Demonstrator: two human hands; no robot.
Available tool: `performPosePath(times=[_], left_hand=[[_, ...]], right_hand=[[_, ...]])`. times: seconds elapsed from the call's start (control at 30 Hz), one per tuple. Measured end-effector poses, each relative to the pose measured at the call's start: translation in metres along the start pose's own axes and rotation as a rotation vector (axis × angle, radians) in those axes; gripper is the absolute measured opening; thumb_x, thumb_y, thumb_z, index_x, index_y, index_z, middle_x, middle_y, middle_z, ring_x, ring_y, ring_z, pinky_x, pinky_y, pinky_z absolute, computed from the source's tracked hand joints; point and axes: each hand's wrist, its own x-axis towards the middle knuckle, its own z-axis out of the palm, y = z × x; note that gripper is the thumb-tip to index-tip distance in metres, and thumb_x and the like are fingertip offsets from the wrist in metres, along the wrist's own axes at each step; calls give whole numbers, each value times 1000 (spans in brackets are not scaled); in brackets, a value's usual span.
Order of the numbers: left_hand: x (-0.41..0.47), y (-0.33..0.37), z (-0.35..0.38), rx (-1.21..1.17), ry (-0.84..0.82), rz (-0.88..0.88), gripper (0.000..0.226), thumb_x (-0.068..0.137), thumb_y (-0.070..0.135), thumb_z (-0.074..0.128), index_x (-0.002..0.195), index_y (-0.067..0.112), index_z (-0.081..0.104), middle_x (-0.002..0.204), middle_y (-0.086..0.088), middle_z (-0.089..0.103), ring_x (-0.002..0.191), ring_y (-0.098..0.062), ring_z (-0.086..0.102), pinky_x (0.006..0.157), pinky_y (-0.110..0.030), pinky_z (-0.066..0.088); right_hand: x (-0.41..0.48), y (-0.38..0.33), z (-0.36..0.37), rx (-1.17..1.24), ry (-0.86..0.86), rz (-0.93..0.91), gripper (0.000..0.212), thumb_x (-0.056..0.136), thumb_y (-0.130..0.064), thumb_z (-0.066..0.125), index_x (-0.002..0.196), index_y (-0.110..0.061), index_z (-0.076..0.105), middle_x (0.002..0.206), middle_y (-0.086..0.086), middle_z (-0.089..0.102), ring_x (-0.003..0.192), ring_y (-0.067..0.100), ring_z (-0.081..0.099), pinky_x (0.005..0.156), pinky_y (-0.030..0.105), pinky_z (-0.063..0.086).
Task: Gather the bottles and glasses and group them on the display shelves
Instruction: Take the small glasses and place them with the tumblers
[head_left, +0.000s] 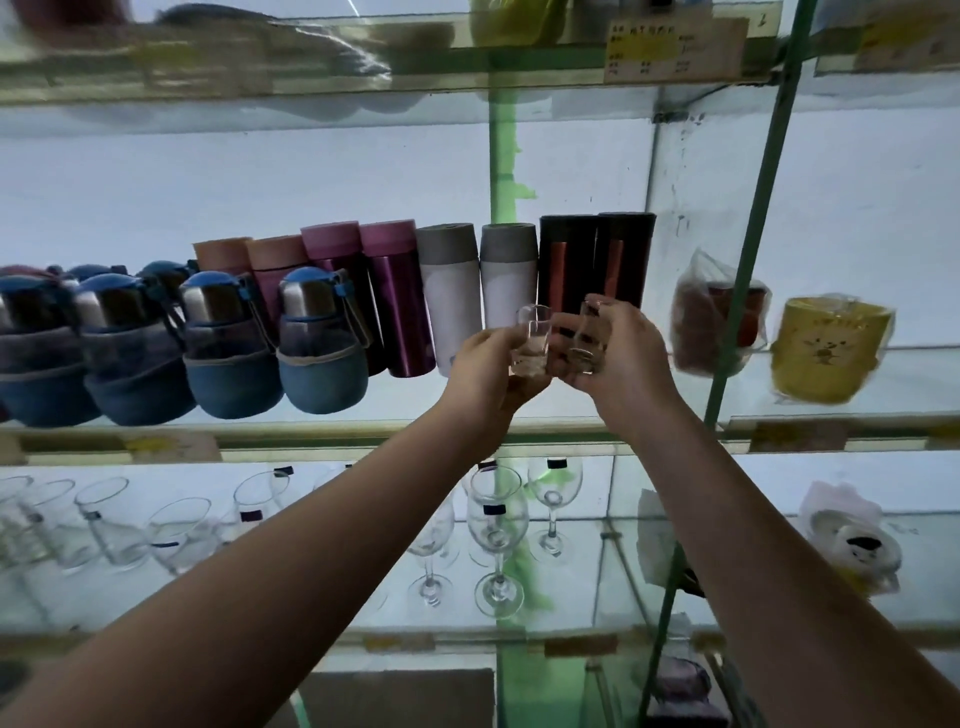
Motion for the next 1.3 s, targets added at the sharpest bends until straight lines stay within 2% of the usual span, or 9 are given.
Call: performPosePath(times=[0.07, 0.23, 0.4, 0.57, 0.7, 0.73, 0.87, 1.07, 1.3], left_hand=[[-10, 5, -14, -9, 23, 1, 9, 89, -1, 45, 88, 3, 52, 78, -11, 44, 67, -19, 41, 54, -20, 43], [-29, 25, -53, -47, 10, 27, 23, 91, 6, 52, 112, -4, 57, 94, -18, 61, 70, -23, 64, 73, -27, 54], [-57, 56, -109, -81, 0, 50, 24, 93, 7, 51, 114, -2, 55, 102, -19, 61, 77, -23, 65, 80, -30, 55], [-91, 93, -177, -35, 28, 55, 30, 94, 5, 49, 122, -4, 51, 119, -27, 57, 89, -31, 63, 87, -36, 54], [-123, 121, -246, -14, 61, 32, 34, 94, 7, 48, 126, -4, 50, 121, -26, 58, 89, -30, 63, 95, -38, 51], [-128, 124, -256, -10, 61, 29, 34, 94, 7, 48, 126, -4, 49, 122, -26, 58, 89, -30, 64, 94, -38, 51], [-158, 142, -311, -8, 83, 33, 20, 94, 5, 46, 112, 3, 53, 99, -17, 65, 70, -22, 70, 63, -25, 57], [-179, 154, -366, -10, 167, 35, 13, 94, 6, 48, 103, 5, 56, 89, -13, 63, 71, -25, 64, 68, -28, 57], [-184, 150, -397, -22, 206, 39, 15, 95, 5, 46, 108, 2, 54, 108, -22, 59, 76, -28, 67, 67, -27, 58]], right_hand=[[-9, 6, 12, 30, -8, 42, 19, 93, -12, 39, 104, -16, 54, 73, 6, 67, 48, 14, 57, 55, 25, 45], [-37, 18, 46, -2, -82, 46, 19, 90, -10, 41, 102, -15, 55, 71, 4, 69, 51, 15, 54, 55, 24, 41], [-69, 42, 101, -18, -117, 50, 21, 88, -11, 42, 102, -13, 57, 68, 3, 69, 53, 16, 55, 56, 26, 42], [-109, 77, 162, -14, -125, 73, 19, 91, -11, 38, 89, -16, 57, 58, -1, 67, 48, 13, 51, 51, 21, 40], [-149, 118, 218, -9, -137, 96, 22, 92, -13, 38, 101, -14, 59, 68, 1, 70, 56, 16, 56, 53, 25, 43], [-155, 124, 225, -16, -139, 101, 24, 91, -13, 39, 105, -11, 59, 73, 4, 70, 56, 16, 56, 54, 26, 44], [-190, 158, 267, -70, -135, 130, 19, 93, -15, 38, 97, -15, 56, 75, 4, 67, 58, 17, 57, 57, 27, 42], [-216, 192, 305, -119, -157, 173, 23, 93, -15, 39, 108, -14, 56, 85, 8, 68, 59, 16, 53, 56, 27, 41], [-221, 225, 317, -199, -189, 224, 17, 93, -21, 40, 101, -17, 55, 108, 18, 67, 65, 19, 54, 57, 30, 43]])
